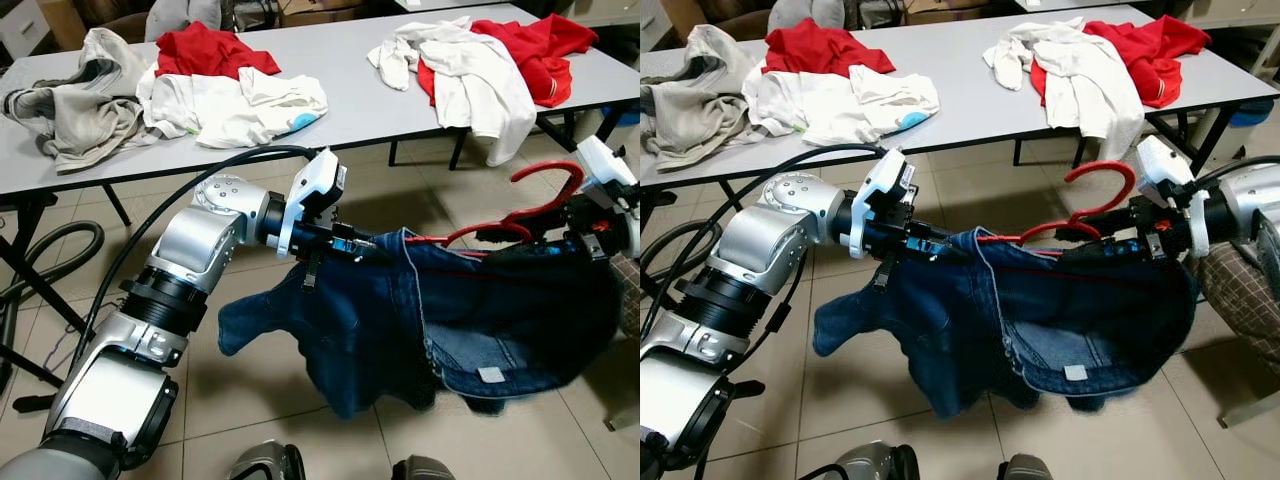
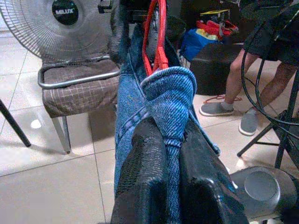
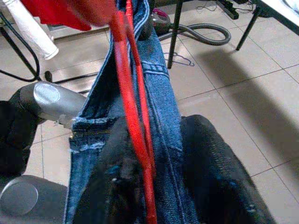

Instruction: Hang hanger

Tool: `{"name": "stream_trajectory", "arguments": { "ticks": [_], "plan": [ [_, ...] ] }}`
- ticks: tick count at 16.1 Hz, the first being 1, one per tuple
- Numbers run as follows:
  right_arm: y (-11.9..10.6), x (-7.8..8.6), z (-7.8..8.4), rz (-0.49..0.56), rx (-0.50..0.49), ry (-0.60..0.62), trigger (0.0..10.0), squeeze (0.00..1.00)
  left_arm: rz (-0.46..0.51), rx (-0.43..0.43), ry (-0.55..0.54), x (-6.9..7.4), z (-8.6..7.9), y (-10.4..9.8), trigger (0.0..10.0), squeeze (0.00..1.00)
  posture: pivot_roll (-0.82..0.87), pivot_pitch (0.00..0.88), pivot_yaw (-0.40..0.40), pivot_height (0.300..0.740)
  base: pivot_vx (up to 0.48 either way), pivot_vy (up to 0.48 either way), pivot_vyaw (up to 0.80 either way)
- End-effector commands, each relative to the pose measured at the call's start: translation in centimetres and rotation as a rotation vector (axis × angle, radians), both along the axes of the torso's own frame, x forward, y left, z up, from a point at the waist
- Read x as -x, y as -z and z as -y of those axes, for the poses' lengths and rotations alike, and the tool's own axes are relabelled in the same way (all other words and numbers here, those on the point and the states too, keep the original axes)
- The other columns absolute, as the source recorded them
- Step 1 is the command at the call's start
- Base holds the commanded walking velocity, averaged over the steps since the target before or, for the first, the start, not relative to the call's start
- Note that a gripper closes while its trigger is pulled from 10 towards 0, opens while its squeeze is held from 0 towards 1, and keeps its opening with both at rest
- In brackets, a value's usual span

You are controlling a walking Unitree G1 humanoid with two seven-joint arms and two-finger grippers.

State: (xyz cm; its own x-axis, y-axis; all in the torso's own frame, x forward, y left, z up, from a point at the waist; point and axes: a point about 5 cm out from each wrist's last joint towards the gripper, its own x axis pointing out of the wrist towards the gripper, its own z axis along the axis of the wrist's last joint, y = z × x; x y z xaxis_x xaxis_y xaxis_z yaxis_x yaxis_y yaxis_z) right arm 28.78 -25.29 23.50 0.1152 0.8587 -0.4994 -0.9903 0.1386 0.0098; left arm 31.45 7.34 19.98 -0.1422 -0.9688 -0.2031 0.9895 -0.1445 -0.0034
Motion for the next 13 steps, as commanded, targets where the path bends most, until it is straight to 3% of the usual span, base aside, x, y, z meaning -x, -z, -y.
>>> {"name": "stream_trajectory", "arguments": {
  "ticks": [1, 7, 8, 9, 12, 13],
  "plan": [
    [-0.25, -0.14, -0.21, -0.006, 0.005, -0.013, 0.0, 0.0, 0.044, 0.016, 0.008, -0.19, 0.29, -1.06, 0.0, 0.0, -0.21, 0.0, 0.065, 0.74, 0.0, 0.0, 0.0],
    [-0.14, -0.11, -0.3, -0.02, 0.018, -0.018, 0.0, 0.0, 0.059, 0.014, -0.025, -0.59, 0.15, -1.13, 0.0, 0.0, -0.21, 0.0, 0.065, 0.74, 0.0, 0.0, 0.0],
    [-0.16, -0.14, -0.32, -0.019, 0.018, -0.018, 0.0, 0.0, 0.067, 0.012, -0.034, -0.68, 0.14, -1.12, 3.5, 0.0, -0.21, 0.0, 0.065, 0.74, 0.0, 0.0, 0.0],
    [-0.18, -0.16, -0.33, -0.018, 0.017, -0.018, 0.0, 0.0, 0.063, 0.011, -0.053, -0.86, 0.15, -1.06, 10.0, 0.0, -0.21, 0.0, 0.065, 0.74, 0.0, 0.0, 0.0],
    [-0.15, -0.17, -0.36, -0.019, 0.016, -0.018, 0.0, 0.0, 0.039, 0.043, -0.064, -1.02, 0.11, -1.22, 10.0, 0.0, -0.21, 0.0, 0.066, 0.74, 0.0, 0.0, 0.0],
    [0.05, -0.15, -0.26, -0.018, 0.02, -0.009, 0.0, 0.0, 0.01, 0.069, -0.049, -0.87, 0.11, -1.48, 10.0, 1.0, -0.21, 0.0, 0.067, 0.74, 0.0, 0.0, 0.0]
  ]
}}
